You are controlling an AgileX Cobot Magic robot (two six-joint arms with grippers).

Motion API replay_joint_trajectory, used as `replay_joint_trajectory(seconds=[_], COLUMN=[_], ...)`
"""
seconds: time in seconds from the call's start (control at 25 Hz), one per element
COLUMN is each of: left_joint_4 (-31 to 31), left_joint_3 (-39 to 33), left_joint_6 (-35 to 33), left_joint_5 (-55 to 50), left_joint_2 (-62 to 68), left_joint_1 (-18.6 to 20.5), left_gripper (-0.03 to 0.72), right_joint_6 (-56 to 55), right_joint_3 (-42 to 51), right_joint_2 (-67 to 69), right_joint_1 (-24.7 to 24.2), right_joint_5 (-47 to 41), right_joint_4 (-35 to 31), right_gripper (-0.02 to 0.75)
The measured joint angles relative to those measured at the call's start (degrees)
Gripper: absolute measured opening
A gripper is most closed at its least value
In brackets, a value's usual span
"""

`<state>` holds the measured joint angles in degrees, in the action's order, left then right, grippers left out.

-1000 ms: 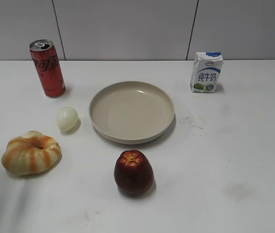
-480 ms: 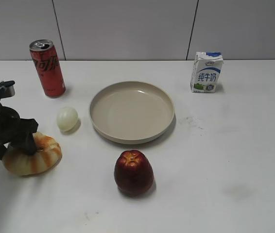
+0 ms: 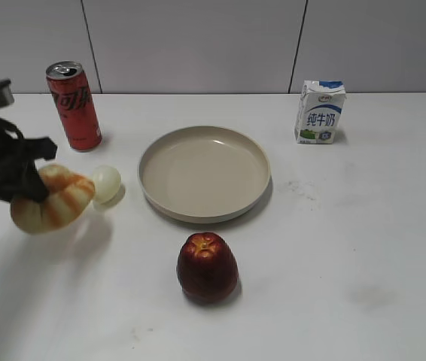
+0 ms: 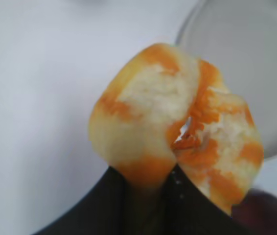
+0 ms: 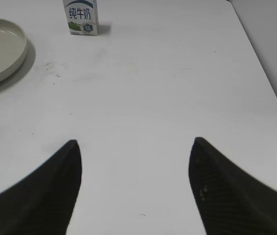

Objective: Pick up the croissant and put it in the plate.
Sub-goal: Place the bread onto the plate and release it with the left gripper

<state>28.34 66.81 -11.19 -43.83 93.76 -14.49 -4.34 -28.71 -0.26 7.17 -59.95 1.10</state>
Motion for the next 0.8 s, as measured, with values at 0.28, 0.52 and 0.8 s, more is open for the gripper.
replay_joint_trajectory(seconds=[0.28, 0.52, 0.8], left_joint_4=[1.43, 1.72, 1.59], left_joint_3=[13.67, 21.81, 24.8], left_joint_6=[0.0, 0.0, 0.0], left_joint_5=[1.42, 4.25, 4.7], left_joint_2=[11.04, 24.52, 32.07], left_joint_1=[-9.0, -13.43, -14.33], left_gripper=[0.132, 0.132, 0.312], right_joint_6=[0.0, 0.0, 0.0], right_joint_3=[0.0, 0.0, 0.0], right_joint_2=[0.0, 0.0, 0.0], right_joint_1=[0.0, 0.0, 0.0], right_joint_5=[0.0, 0.0, 0.0], right_joint_4=[0.0, 0.0, 0.0], right_gripper=[0.52, 0.52, 0.52])
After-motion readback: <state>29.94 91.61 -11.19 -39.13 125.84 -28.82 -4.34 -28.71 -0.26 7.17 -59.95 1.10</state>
